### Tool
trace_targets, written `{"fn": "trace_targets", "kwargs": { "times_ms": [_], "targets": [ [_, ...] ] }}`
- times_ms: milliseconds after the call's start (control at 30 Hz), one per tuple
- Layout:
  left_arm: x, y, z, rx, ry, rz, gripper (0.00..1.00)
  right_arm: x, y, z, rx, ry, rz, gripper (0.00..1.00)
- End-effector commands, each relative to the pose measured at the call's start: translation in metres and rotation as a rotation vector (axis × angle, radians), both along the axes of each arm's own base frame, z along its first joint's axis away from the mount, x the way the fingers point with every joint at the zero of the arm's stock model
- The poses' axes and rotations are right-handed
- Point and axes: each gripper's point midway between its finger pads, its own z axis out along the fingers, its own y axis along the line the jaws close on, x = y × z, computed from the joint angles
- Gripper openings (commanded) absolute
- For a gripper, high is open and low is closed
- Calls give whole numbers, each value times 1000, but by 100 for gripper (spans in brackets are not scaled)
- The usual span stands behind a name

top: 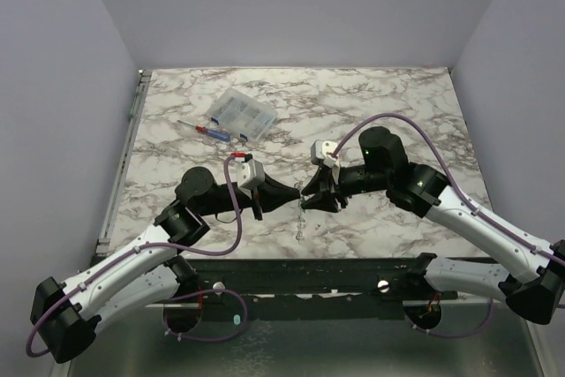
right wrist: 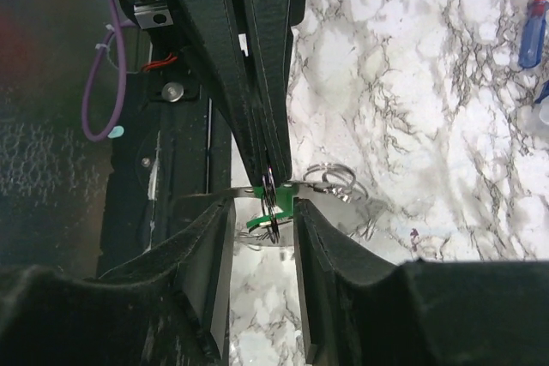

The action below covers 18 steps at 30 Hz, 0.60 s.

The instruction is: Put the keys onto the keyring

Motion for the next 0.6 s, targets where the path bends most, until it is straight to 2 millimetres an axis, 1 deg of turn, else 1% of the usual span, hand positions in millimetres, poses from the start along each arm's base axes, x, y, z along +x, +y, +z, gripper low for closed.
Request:
{"fn": "trace_targets", "kwargs": {
  "times_ms": [0, 67, 333, 567],
  "targets": [
    [5, 5, 29, -74, -70, 49, 0, 5, 5, 4, 25, -26, -9, 42],
    [5, 5, 30, -77, -73, 51, 0, 6, 6, 3, 20, -23, -17, 43],
    [4, 7, 33, -86, -82, 55, 0, 7, 7, 11, 58, -43, -22, 43],
    [3, 9, 36, -97, -89, 57, 0, 6, 8, 10, 72, -43, -20, 33]
  ]
}}
